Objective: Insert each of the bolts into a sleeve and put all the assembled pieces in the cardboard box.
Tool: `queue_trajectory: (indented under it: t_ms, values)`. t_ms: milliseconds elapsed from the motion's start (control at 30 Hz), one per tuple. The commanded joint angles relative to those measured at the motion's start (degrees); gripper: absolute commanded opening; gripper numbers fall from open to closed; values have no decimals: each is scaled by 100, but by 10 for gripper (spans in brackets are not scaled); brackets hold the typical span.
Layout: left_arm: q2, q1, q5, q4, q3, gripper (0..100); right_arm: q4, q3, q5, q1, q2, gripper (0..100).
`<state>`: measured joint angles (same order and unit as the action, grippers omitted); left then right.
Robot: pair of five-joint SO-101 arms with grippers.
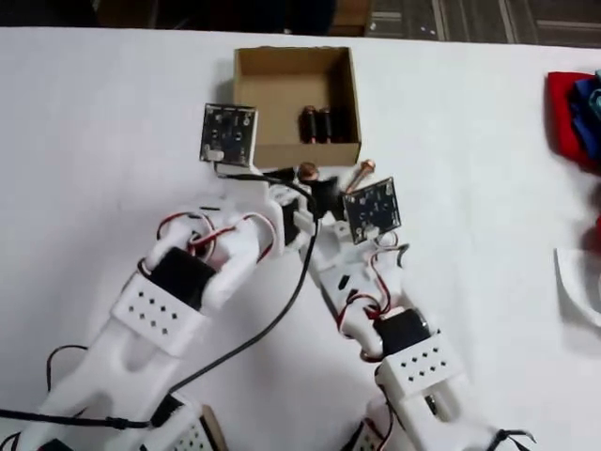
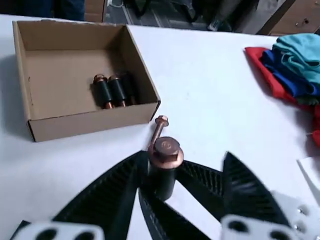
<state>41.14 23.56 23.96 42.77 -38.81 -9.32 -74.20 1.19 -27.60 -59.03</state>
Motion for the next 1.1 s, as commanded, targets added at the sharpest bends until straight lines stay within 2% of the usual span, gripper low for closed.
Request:
queue_trajectory:
  t_ms: [0,233,367,433,500,567,633,767,867,1067]
  values:
    - [62,-123,-18,668,611,390,-4,53,44,145,-119,23]
    - [70,-1275,-26,1503,1560,338,-4,-97,44,690,-110,23]
    - [70,-2048,-70,2233,1604,334,-4,-149,44,1174,347,22]
    - [9,-2382,-747,2708,1323,334,-22,273,18,1446,998,22]
    - [18,-2655,-1916,2796,655,334,-365,1169,-290,1675,1895,22]
    - [18,-2848,-2927,2462,-136,332,-1112,2462,-457,1771,2967,23]
    - [18,-3015,-3226,1723,-954,332,-2088,4009,-440,1754,4092,23]
    - [18,-3455,-2919,-149,-2334,331,-3960,7367,-440,1534,6202,23]
    - [18,-3754,-2769,-1266,-3002,331,-4998,9811,-431,1393,7556,23]
    - [18,-3780,-2681,-2242,-3697,331,-5780,13837,-431,1174,10105,22]
